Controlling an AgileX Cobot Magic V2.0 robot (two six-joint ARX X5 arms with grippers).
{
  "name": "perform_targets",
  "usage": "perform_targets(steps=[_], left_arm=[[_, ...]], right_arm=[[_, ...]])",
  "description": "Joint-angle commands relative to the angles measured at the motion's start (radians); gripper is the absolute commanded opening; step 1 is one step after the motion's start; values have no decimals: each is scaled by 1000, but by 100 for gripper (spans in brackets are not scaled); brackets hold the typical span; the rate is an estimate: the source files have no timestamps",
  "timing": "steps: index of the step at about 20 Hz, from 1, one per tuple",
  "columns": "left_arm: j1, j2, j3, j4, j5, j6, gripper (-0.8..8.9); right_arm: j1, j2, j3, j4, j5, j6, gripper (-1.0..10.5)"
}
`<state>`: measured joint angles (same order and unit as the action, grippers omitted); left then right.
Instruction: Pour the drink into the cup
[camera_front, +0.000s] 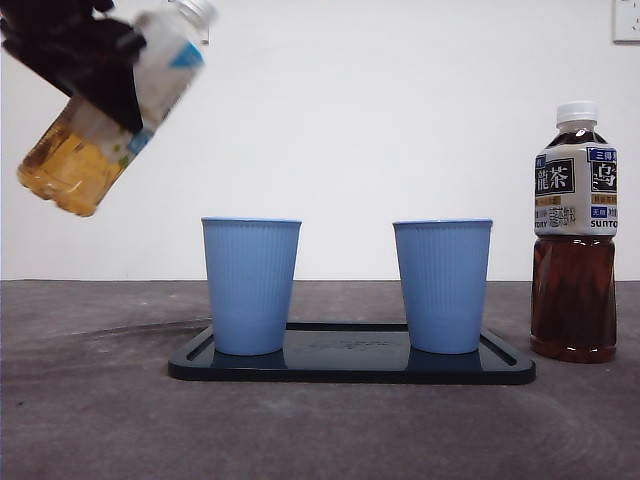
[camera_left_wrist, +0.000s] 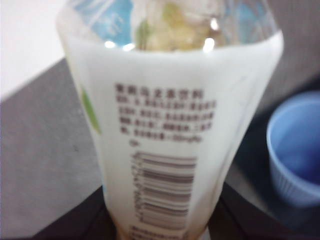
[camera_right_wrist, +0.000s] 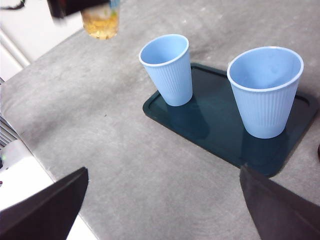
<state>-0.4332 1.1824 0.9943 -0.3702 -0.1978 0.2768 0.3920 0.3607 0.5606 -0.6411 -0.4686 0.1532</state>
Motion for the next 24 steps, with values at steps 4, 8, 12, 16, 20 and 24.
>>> perform_targets(steps=[4, 8, 12, 16, 20, 24], left_arm=[[105, 0, -55, 223, 215, -317, 122], [106, 0, -192, 438, 233, -373, 122], [109, 11, -308, 595, 232, -374, 122], [121, 54, -367, 681, 232, -367, 122], [121, 148, -375, 769, 232, -359, 122], [124, 234, -375, 860, 232, -349, 122]], right_arm=[[6, 3, 18, 8, 31, -5, 482], [6, 3, 18, 9, 32, -3, 482], [6, 3, 18, 10, 32, -3, 482], [6, 3, 18, 11, 32, -3, 482], [6, 3, 18, 11, 32, 4, 482], [6, 3, 18, 11, 32, 14, 482]])
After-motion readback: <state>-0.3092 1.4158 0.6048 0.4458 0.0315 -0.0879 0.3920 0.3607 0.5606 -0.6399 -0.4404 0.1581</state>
